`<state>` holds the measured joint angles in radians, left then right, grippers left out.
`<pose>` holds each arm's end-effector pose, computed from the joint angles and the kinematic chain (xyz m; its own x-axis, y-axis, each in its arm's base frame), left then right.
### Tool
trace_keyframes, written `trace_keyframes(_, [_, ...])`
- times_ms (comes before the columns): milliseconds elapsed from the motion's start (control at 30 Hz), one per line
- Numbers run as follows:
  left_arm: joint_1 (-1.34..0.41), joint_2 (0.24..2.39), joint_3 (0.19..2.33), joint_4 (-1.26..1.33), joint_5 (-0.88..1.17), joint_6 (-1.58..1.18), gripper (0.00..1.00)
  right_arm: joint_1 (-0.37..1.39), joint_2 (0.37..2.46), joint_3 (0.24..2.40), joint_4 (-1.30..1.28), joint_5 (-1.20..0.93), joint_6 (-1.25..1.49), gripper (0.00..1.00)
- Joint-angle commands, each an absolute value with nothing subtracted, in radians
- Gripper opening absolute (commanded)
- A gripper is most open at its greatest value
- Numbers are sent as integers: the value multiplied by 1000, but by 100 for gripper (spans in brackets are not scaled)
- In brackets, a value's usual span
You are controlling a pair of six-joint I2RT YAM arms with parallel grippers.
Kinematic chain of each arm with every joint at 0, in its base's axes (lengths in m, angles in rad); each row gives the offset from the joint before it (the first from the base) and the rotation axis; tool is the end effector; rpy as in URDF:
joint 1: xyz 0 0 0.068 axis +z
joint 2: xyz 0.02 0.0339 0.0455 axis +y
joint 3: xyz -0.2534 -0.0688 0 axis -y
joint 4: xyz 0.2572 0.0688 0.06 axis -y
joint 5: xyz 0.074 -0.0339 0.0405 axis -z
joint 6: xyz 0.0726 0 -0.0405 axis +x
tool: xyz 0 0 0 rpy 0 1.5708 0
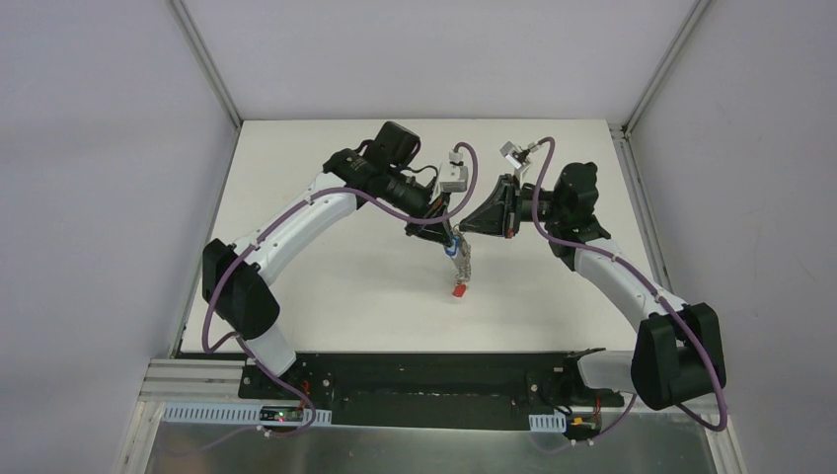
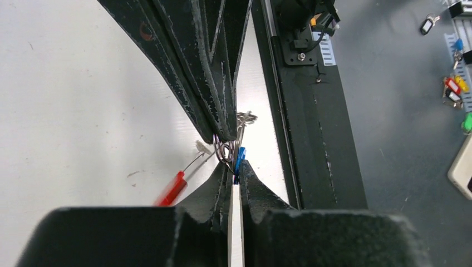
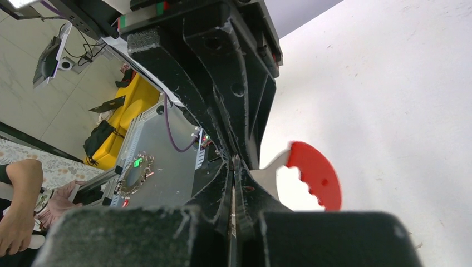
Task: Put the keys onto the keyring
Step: Adjust the key on the keyring.
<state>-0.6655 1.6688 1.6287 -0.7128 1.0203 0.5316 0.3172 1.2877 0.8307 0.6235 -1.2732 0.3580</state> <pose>0.2654 -0.2869 0.3388 -0.0519 0.3779 -0.9244 0.9727 -0.1903 -0.1324 0.2638 0.1597 0.3130 -0.1985 0.0430 -0.9792 -0.9798 -0.0326 0.1972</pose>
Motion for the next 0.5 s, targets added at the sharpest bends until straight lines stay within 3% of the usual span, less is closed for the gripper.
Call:
trace_keyframes(0, [-664, 1681, 1624, -697, 1077, 521, 0, 308, 1276, 873, 687, -1279, 366, 0])
trace_keyframes(467, [-697, 1704, 1644, -652, 947, 363, 0, 304, 1275, 855, 686, -1216, 367, 0])
